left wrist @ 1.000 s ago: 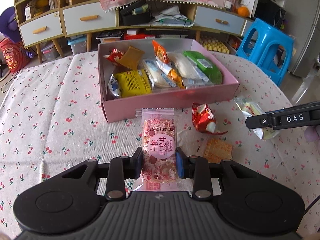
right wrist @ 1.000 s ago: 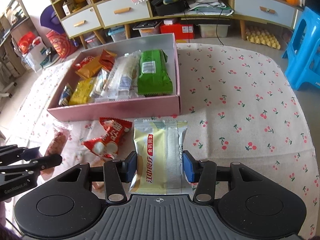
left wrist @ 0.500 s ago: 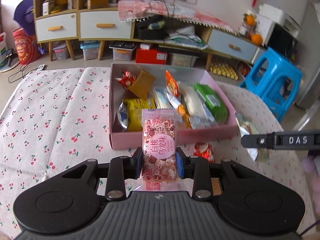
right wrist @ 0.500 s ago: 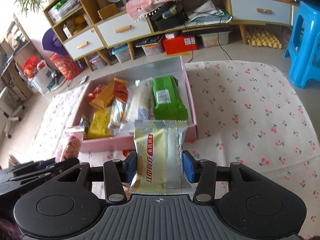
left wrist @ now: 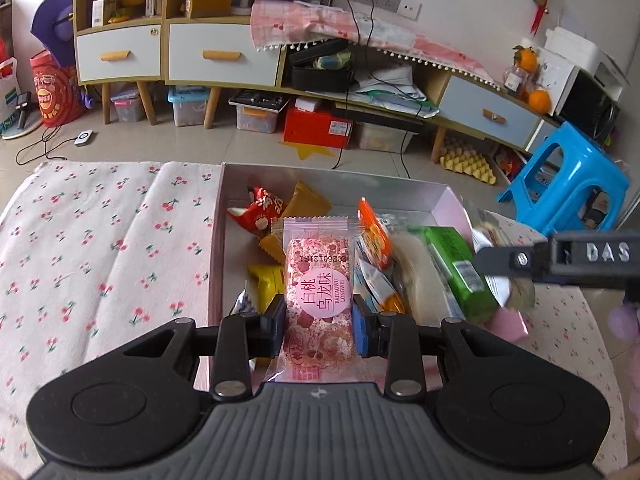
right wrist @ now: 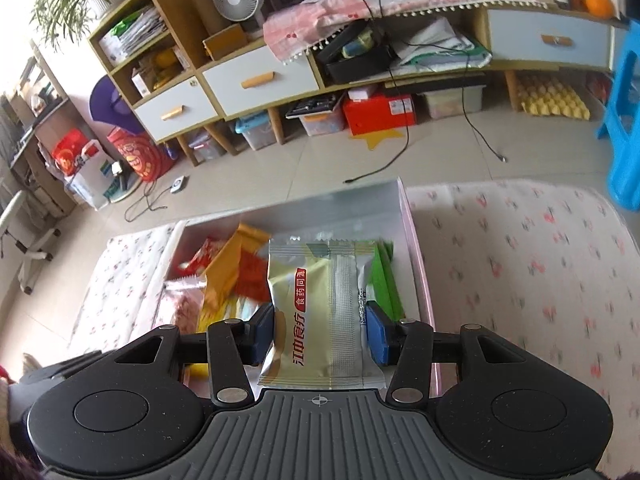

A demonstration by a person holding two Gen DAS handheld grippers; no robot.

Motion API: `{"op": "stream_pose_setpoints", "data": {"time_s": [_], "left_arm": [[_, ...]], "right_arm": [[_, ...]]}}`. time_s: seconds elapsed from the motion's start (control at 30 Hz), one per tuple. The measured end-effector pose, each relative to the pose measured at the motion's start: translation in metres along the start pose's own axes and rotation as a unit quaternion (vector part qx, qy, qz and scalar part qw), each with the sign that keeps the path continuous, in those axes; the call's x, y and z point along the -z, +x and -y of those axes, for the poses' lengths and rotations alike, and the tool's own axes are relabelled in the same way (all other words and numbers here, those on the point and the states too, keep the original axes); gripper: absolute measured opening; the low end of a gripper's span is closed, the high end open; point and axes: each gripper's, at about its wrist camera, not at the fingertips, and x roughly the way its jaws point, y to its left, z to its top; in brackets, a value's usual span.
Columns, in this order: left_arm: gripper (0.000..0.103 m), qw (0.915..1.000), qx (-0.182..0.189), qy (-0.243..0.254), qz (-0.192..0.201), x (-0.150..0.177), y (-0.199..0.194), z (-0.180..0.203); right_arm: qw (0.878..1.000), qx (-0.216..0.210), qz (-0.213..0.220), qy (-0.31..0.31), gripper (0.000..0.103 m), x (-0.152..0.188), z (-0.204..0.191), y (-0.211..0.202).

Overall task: Organize snacks
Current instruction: 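Carry both packs into the pink box and open both grippers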

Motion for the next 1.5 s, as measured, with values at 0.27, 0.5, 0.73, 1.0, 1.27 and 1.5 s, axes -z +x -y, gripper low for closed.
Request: {"op": "stream_pose_setpoints", "data": {"time_s": [0.27, 0.5, 0.73, 1.0, 1.27, 1.5], "left_arm": [[0.030, 0.9999, 0.003, 0.007, 0.010, -0.007, 0.015, -0.005], [0.030, 0.9997, 0.018, 0.008, 0.016, -0.007, 0.019, -0.007], [0.032, 0.9995, 0.023, 0.011, 0.017, -0.009, 0.025, -0.007], [0.042, 0.9994, 0.024, 0.014, 0.022, -0.009, 0.024, -0.006], [0.055, 0.9994, 0.016, 0.018, 0.024, -0.011, 0.019, -0.002], [0.067, 0.9991, 0.007, 0.038, 0.017, -0.009, 0.005, 0.009]], "right_arm": [[1.000, 0.012, -0.013, -0.023, 0.046, -0.029, -0.001, 0.046], [0.998, 0.025, -0.036, -0.040, 0.046, -0.046, -0.004, 0.070], [0.997, 0.027, -0.056, -0.056, 0.050, -0.054, -0.010, 0.079], [0.998, 0.017, -0.046, -0.047, 0.067, -0.060, -0.013, 0.074], [0.998, 0.018, -0.043, -0.048, 0.067, -0.058, -0.015, 0.059], [0.998, 0.018, -0.038, -0.036, 0.071, -0.049, -0.010, 0.037]]}}
